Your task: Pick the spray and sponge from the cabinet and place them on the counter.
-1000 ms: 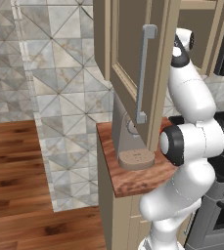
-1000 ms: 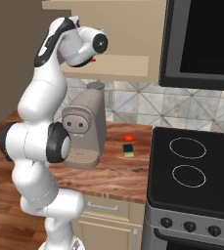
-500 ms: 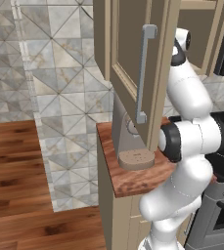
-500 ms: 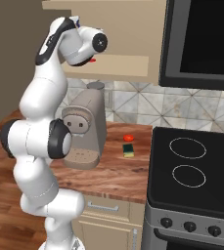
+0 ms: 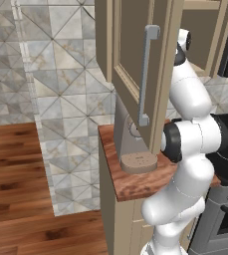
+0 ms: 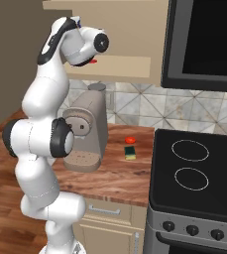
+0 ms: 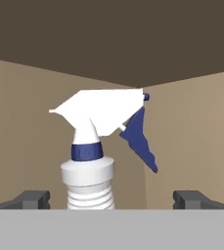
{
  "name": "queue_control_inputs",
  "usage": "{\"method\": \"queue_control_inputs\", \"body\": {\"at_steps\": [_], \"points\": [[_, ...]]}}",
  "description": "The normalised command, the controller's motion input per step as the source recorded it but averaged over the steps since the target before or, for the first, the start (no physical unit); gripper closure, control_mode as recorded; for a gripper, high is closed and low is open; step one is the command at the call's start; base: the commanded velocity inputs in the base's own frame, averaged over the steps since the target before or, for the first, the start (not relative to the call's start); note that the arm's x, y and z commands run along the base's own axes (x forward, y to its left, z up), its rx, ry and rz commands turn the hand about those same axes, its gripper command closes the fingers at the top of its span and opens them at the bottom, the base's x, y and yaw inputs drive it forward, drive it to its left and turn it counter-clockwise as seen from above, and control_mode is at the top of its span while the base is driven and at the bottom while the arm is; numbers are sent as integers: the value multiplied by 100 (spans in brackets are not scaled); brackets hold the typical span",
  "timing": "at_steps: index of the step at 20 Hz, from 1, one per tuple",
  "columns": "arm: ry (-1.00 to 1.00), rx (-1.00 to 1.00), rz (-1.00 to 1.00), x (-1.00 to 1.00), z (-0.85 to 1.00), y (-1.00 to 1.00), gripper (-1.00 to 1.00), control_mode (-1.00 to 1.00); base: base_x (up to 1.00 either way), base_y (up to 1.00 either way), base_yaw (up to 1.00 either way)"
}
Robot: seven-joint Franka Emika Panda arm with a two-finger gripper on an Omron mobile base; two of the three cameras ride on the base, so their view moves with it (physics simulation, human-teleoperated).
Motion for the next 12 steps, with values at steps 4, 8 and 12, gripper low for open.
{"method": "queue_control_inputs", "body": {"at_steps": [4,8,12], "points": [[0,0,0,12,0,3,-100,-100,0,0,0],[0,0,0,12,-1,3,-100,-100,0,0,0],[0,0,0,12,-1,3,-100,-100,0,0,0]]}}
